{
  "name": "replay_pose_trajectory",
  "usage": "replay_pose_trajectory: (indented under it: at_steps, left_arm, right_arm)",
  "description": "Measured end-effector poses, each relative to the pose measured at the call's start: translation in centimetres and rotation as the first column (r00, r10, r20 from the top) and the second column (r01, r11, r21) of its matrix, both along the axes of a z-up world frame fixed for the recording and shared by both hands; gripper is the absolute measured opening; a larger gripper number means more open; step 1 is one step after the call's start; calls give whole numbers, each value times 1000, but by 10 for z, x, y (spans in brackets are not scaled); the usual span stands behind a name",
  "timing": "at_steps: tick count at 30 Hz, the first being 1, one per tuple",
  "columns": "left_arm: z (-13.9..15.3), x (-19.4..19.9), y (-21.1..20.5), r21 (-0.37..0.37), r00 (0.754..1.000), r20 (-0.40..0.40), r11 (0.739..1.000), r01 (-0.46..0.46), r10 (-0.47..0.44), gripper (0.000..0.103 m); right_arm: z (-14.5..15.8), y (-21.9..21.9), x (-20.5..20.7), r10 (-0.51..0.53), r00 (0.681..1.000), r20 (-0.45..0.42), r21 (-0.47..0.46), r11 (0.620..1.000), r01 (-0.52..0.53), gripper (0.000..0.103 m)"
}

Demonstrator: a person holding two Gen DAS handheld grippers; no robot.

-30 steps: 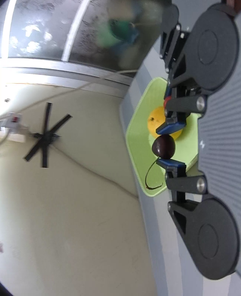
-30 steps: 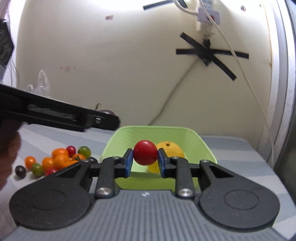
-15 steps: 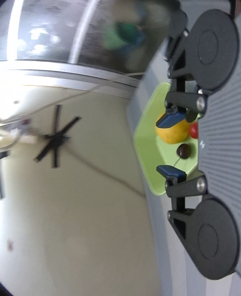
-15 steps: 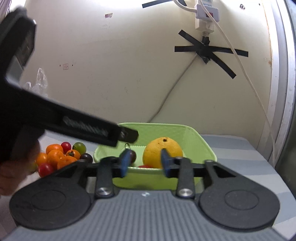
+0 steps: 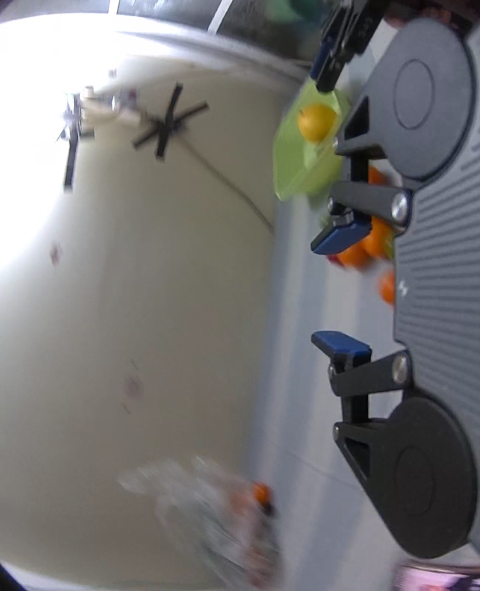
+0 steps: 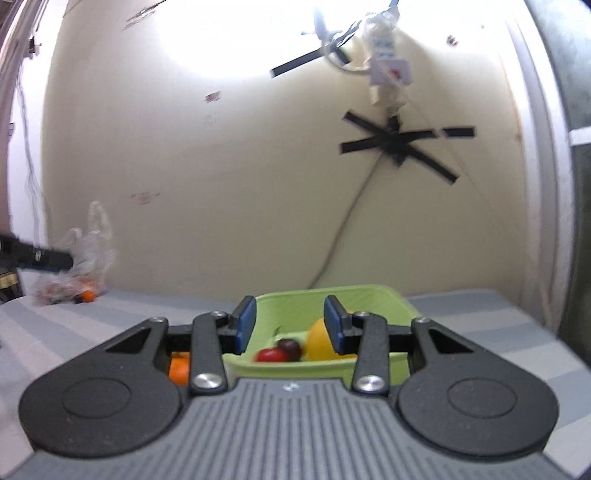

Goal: Organize fruits
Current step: 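Release both tomatoes into the basket and return both grippers to the pile, then carry a dark tomato with the left gripper while the right gripper carries a green tomato to the basket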

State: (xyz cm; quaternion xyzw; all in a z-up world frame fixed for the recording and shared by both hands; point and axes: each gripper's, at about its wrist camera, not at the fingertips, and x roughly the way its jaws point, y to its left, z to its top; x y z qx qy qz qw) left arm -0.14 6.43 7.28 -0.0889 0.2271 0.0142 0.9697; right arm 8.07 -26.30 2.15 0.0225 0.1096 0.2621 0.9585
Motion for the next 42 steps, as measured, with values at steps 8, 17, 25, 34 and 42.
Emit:
replay_pose_trajectory:
  at_steps: [8,17,25,34,42]
  left_arm:
    - [-35,-7,12,-56,998,-69,998,-1,-3,47]
    - [-51,-6,-10,-4,990,-98,994,106,-106,47]
    - [-59,5,-24,63,979,-147,986,156,-145,47]
    - [-60,-1,-11,65,976,-161,986,156,-144,28]
    - [-63,-20,21,-27,985,-154,996,79,-82,28]
  right_arm:
    - [-12,45,-27,151,984,-97,-125,979,-163,42]
    - [-23,81,-29,199,956,-216,-151,960,-234,37]
    - [-21,110,-32,255,947,-193,-193,937,-292,37]
    - [-18,133,-29,322,935,-148,-309,883,-353,37]
    - [-27,170,-32,386,914,-127,-453,797,-400,34]
